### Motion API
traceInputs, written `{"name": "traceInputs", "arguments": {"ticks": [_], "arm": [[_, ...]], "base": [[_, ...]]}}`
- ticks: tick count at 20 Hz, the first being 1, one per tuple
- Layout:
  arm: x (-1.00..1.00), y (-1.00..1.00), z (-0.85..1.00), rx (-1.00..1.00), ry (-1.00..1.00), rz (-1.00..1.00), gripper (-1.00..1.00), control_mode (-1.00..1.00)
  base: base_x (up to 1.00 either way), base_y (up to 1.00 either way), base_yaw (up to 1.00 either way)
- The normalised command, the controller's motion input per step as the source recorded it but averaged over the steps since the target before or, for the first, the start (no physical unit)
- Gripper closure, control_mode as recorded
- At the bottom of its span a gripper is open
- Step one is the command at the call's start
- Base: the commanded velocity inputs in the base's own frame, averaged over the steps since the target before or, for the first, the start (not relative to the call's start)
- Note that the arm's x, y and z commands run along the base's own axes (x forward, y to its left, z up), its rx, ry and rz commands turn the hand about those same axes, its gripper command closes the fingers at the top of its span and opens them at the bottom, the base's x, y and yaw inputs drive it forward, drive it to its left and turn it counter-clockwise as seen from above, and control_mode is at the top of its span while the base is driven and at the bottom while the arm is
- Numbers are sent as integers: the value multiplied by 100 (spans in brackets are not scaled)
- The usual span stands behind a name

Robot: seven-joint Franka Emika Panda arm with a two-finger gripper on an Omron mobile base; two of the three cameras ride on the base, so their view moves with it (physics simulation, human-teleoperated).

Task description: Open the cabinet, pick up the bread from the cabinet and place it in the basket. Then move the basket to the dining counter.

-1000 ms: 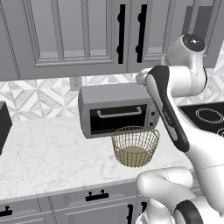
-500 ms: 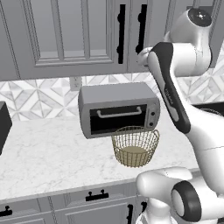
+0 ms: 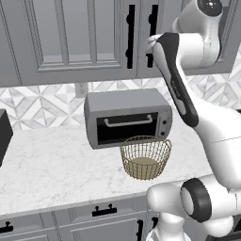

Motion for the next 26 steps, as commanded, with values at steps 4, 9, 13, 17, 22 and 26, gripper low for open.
{"name": "traceInputs", "arguments": {"ticks": [4,9,13,17,22,26], "arm": [[58,26,7,-3,0,-2,-100,-100],[63,13,3,-3,0,-1,-100,-100],[52,0,-1,0,-2,0,-100,-100],[49,5,-14,-1,-8,0,-100,-100],[52,16,-58,-4,-28,0,100,-100],[78,1,-62,-2,-18,-3,100,-100]], "base": [[0,0,0],[0,0,0],[0,0,0],[0,0,0],[0,0,0],[0,0,0]]}}
